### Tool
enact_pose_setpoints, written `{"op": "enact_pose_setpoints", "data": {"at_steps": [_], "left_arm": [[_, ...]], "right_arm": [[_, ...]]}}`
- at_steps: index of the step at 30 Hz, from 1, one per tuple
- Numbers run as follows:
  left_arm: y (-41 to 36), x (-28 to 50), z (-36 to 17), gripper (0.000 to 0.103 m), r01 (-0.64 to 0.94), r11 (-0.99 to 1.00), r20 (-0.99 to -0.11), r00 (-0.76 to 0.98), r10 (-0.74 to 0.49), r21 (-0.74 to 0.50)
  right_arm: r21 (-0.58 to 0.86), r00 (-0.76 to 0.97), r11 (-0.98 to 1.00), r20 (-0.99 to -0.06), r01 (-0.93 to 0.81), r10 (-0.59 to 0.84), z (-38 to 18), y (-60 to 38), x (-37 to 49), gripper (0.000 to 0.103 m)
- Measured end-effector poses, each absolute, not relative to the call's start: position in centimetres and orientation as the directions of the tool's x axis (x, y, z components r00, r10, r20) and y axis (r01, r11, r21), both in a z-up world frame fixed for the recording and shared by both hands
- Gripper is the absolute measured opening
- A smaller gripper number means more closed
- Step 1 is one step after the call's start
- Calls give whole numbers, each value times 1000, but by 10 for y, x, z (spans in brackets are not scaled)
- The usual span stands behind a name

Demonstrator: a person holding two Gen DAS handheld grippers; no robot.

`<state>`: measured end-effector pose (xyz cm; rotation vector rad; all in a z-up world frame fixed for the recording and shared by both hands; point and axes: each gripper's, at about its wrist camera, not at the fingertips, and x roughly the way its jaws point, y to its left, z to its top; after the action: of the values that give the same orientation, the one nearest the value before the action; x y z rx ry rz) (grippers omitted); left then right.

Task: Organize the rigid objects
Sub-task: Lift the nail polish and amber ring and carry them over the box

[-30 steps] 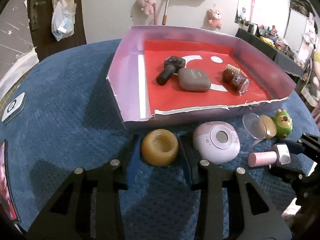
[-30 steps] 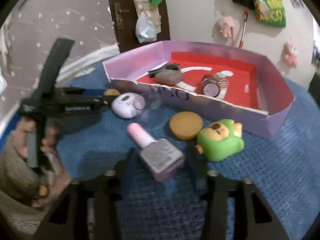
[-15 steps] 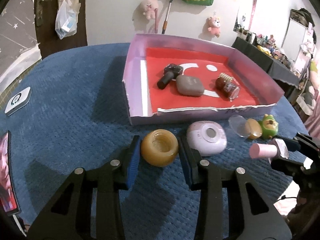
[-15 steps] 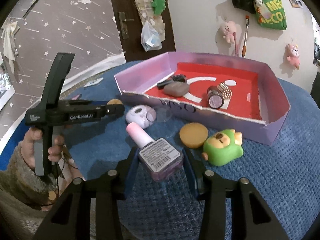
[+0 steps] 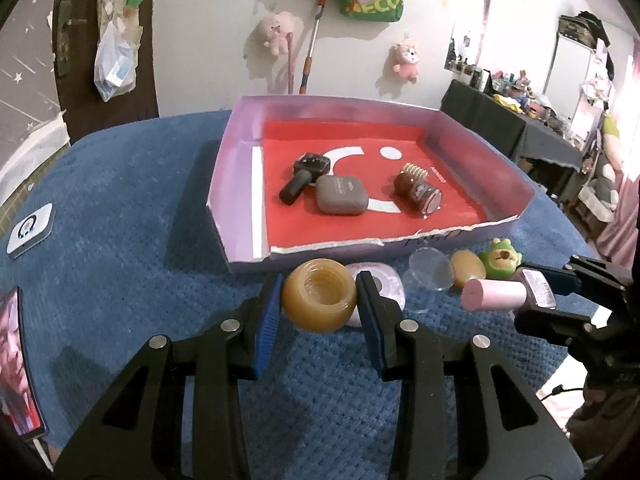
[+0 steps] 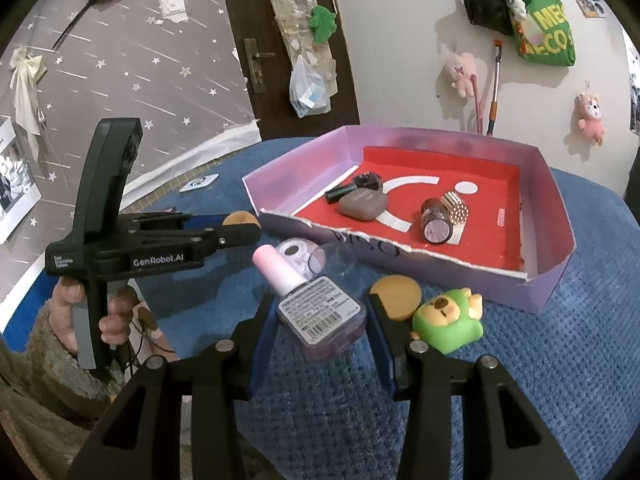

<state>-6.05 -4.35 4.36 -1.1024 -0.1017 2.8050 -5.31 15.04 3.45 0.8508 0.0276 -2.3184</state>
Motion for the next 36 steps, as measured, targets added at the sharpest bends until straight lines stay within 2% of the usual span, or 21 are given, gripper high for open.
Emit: {"op": "enact_pose_setpoints", "data": {"at_steps": [22, 36], "left_arm": [[-32, -87, 65, 35, -140, -983, -644, -743, 182, -116], [-23, -131, 52, 35, -196, -969, -708, -663, 242, -148]], "right_arm": [[212, -604, -793, -545, 572, -581, 61, 161, -80, 46], [201, -553, -834, -665, 514, -501, 56, 159, -146, 46]]}}
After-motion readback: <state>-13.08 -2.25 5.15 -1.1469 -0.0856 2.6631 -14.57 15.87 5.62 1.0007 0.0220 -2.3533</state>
